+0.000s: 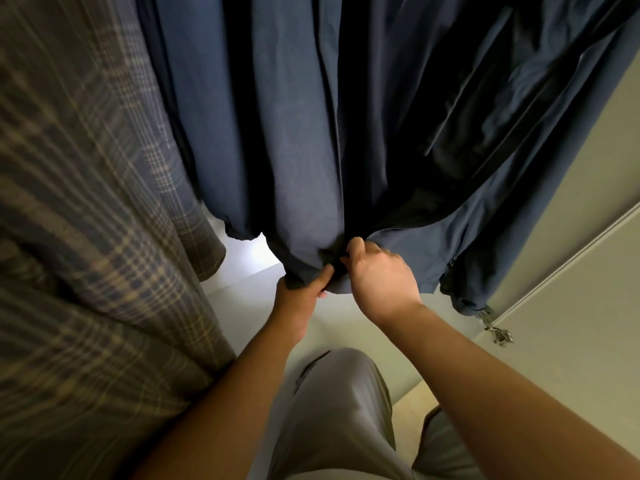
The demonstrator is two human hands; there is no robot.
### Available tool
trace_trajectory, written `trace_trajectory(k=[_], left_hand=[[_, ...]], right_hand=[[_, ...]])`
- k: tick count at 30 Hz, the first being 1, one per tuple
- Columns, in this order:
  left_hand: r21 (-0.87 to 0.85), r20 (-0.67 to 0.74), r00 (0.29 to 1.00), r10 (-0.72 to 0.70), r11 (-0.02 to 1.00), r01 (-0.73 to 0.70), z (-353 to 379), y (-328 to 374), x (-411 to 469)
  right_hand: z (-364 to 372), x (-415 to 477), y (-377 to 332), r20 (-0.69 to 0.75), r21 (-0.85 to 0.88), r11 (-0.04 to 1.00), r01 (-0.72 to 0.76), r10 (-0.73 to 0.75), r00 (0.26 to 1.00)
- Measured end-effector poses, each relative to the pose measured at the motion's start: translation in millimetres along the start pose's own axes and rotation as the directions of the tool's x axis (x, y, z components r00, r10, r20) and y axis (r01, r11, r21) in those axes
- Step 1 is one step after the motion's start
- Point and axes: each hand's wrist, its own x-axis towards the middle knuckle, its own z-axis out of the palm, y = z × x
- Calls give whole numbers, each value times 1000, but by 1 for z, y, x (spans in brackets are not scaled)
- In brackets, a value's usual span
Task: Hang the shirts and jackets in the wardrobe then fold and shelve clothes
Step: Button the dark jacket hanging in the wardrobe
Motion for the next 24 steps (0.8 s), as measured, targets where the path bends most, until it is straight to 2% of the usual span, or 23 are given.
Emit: trace_trajectory(k=[4,6,7,8,9,10,11,12,13,15,17,18,19,20,21,22,24], left_hand=[[-36,-67,997,-42,999,40,-2,-9,-2],[33,-118,992,-53,998,58,-2,-5,-4],[127,-107,992,-73,988,87,-1,1,-4],[321,-56,991,-123,938,135,-1,10,-4],[571,-1,974,-227,799,187,-1,21,-7],[776,28,945,-325,603,185,-1,32,-13],[872,53,916,-397,466,151,-4,42,-20],[899,96,898,-429,425,107,-7,53,-27],[890,133,904,-407,451,72,-8,62,-33],[783,182,951,-250,622,14,-8,79,-43],[631,118,993,0,772,-75,3,94,-50],[608,35,986,163,779,-151,9,98,-51],[626,-34,932,360,735,-261,14,98,-51],[644,-70,841,537,668,-373,18,95,-50],[625,-89,759,645,629,-462,22,89,-47],[587,-96,736,670,636,-502,26,85,-45],[516,-80,754,652,674,-528,31,69,-36]], right_hand=[[-17,9,7,-43,-16,998,59,-60,997],[-30,16,13,-101,-54,997,58,-63,993],[-35,17,16,-109,-78,995,59,-67,992],[-37,18,17,-114,-85,995,60,-69,991],[-39,17,18,-125,-74,996,59,-68,990],[-40,16,19,-140,-52,997,55,-62,988],[-40,16,19,-153,-31,998,50,-54,987],[-40,15,20,-164,-23,999,48,-51,985],[-39,15,21,-173,-24,999,48,-51,984],[-39,15,22,-184,-23,998,54,-57,981],[-39,16,24,-180,-33,998,51,-56,982],[-39,16,24,-175,-32,998,51,-56,983],[-40,17,25,-176,-19,998,52,-54,983],[-40,18,24,-184,-1,999,54,-53,981],[-41,18,24,-191,15,998,54,-50,980],[-41,18,23,-192,23,998,54,-49,980],[-40,18,21,-185,24,998,56,-50,981]])
